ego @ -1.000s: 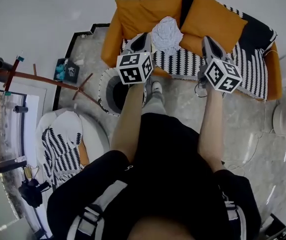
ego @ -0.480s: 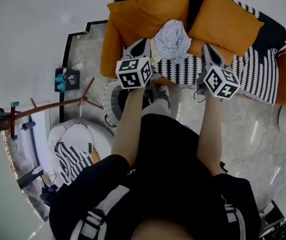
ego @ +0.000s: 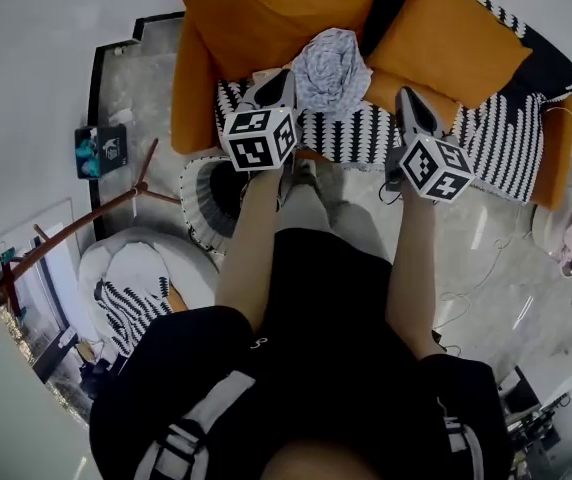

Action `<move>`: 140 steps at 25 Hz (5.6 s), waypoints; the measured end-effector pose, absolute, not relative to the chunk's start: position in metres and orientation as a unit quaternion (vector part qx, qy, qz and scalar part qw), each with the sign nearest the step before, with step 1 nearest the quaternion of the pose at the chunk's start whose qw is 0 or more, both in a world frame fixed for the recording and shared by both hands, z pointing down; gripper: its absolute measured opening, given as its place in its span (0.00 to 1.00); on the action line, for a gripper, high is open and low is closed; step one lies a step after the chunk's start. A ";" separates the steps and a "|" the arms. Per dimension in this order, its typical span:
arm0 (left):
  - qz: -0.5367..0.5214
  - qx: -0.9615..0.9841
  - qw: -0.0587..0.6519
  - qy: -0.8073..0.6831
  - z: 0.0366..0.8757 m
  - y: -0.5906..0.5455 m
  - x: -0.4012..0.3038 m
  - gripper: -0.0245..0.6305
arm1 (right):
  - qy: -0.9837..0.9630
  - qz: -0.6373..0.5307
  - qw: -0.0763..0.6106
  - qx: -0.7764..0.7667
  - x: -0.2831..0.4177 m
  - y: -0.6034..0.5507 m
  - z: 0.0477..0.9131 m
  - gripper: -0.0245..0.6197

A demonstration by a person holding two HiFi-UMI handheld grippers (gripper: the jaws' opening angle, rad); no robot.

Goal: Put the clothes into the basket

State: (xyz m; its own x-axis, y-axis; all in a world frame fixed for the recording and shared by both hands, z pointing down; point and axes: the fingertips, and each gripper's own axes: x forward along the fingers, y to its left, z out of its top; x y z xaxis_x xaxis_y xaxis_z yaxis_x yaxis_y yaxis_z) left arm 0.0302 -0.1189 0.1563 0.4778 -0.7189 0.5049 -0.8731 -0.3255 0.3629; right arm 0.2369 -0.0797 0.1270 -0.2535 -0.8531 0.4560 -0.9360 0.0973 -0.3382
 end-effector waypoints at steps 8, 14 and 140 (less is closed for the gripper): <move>0.207 0.812 0.315 -0.446 0.232 -0.112 0.066 0.05 | -0.709 0.349 0.106 0.603 0.241 -0.065 0.212 0.06; 0.245 0.821 0.309 -0.413 0.289 -0.106 0.076 0.05 | -0.702 0.393 0.131 0.580 0.223 -0.051 0.294 0.06; 0.067 0.306 0.464 -0.829 0.445 0.324 -0.192 0.16 | -0.894 0.300 0.322 -0.086 -0.182 0.210 0.434 0.40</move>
